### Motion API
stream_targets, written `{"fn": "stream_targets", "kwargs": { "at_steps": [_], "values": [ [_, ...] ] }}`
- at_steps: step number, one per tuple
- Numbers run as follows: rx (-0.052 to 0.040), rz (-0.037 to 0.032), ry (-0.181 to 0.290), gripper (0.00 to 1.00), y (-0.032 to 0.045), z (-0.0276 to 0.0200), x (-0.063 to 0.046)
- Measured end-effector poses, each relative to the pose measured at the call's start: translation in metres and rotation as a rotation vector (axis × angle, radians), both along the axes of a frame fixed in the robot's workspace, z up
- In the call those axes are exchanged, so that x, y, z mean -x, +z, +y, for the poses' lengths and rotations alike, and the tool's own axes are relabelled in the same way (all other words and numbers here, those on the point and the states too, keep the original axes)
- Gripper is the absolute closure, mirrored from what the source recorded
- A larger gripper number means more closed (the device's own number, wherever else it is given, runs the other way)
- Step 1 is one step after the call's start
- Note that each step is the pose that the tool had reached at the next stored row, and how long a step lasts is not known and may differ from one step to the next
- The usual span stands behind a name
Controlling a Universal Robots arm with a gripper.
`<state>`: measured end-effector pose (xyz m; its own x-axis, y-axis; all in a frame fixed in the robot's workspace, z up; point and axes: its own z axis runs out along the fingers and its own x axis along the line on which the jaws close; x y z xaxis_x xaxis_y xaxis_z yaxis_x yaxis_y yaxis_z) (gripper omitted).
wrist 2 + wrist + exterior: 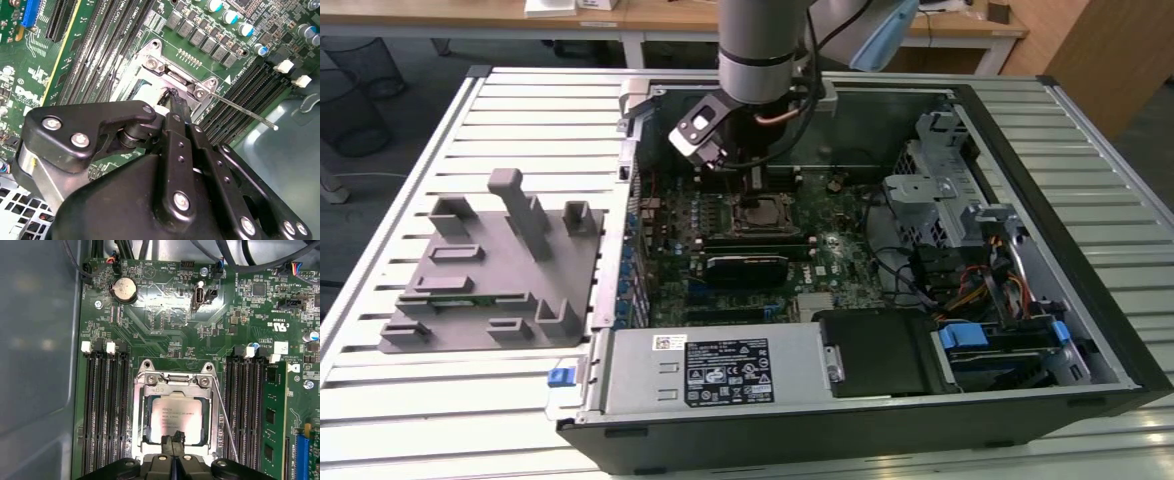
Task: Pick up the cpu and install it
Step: 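Close the cpu cover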
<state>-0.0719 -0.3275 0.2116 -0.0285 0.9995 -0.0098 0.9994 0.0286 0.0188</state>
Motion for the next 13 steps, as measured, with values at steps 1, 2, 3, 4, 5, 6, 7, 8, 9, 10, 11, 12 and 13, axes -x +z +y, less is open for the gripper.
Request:
{"fn": "stream_targets", "kwargs": {
  "at_steps": [1, 2, 3, 4, 5, 6, 7, 8, 9, 10, 11, 12, 13],
  "values": [
    [-0.0002, -0.0001, 0.0, 0.89, 0.0001, 0.0001, -0.001],
    [-0.0002, 0.0, 0.0, 0.89, 0.0001, 0.0001, -0.002],
    [0.0, 0.0001, 0.0, 0.89, 0.0002, 0.0, -0.003],
    [0.0, 0.0001, 0.0, 0.89, 0.0002, 0.0, -0.005],
    [0.0, 0.0001, 0.0, 0.89, 0.0001, 0.0, -0.007],
    [-0.0001, 0.0001, 0.0, 0.89, 0.0001, 0.0, -0.01],
    [-0.0001, 0.0001, 0.0, 0.89, 0.0, 0.0, -0.011],
    [-0.0002, 0.0, 0.0, 0.89, -0.0002, 0.0, -0.012],
    [-0.0002, 0.0001, 0.0, 0.89, -0.0002, 0.0, -0.014],
    [-0.0004, 0.0001, 0.0, 0.89, -0.0002, 0.0, -0.016],
    [-0.0004, 0.0002, 0.0, 0.89, -0.0003, 0.0, -0.018],
    [-0.0004, 0.0003, 0.0, 0.89, -0.0003, 0.0, -0.02],
    [-0.0004, 0.0004, 0.0, 0.89, -0.0003, 0.0, -0.022]
  ]
}}
